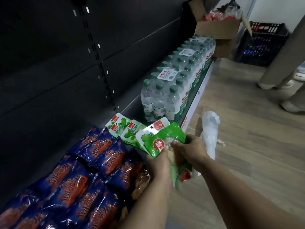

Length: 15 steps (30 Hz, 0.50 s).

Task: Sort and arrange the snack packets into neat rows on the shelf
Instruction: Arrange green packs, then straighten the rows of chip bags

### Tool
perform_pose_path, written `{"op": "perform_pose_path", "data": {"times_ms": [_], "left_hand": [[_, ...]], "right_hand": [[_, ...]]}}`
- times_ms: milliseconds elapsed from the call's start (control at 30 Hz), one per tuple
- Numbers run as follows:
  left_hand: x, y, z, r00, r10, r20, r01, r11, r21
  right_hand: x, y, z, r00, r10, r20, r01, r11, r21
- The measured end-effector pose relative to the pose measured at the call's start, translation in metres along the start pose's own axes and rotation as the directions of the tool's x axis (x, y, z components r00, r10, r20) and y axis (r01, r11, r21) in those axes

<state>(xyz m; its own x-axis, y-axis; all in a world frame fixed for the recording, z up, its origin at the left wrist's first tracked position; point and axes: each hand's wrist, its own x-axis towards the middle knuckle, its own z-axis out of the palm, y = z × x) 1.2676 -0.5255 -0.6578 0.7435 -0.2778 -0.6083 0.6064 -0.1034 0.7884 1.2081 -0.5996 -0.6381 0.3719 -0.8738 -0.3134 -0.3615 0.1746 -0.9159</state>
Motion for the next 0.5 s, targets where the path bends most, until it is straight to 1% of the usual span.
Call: {"op": "perform_pose_path", "data": {"times_ms": [133,200,367,500], "left_hand": [[0.013,0.007,0.009,0.999,-0.016,0.047,0.018,0.999,-0.048],[0.019,0.012,0.011,0.999,-0.009,0.046,0.012,0.997,-0.072],[0.037,0.002,0.009,0.999,-0.049,-0.01,0.047,0.987,-0.153],[0.055,-0.012,0.013,0.995,-0.057,-0.079,0.045,0.988,-0.146]], "right_hand": [[0.03,-0.013,0.005,1.0,-0.024,0.014,0.026,0.993,-0.114],[0.042,-0.018,0.01,0.998,-0.031,0.05,0.038,0.988,-0.149],[0.057,-0.009,0.026,0.986,0.014,0.166,0.013,0.987,-0.162],[0.074,0.003,0.029,0.973,-0.003,0.232,0.045,0.984,-0.173]]}}
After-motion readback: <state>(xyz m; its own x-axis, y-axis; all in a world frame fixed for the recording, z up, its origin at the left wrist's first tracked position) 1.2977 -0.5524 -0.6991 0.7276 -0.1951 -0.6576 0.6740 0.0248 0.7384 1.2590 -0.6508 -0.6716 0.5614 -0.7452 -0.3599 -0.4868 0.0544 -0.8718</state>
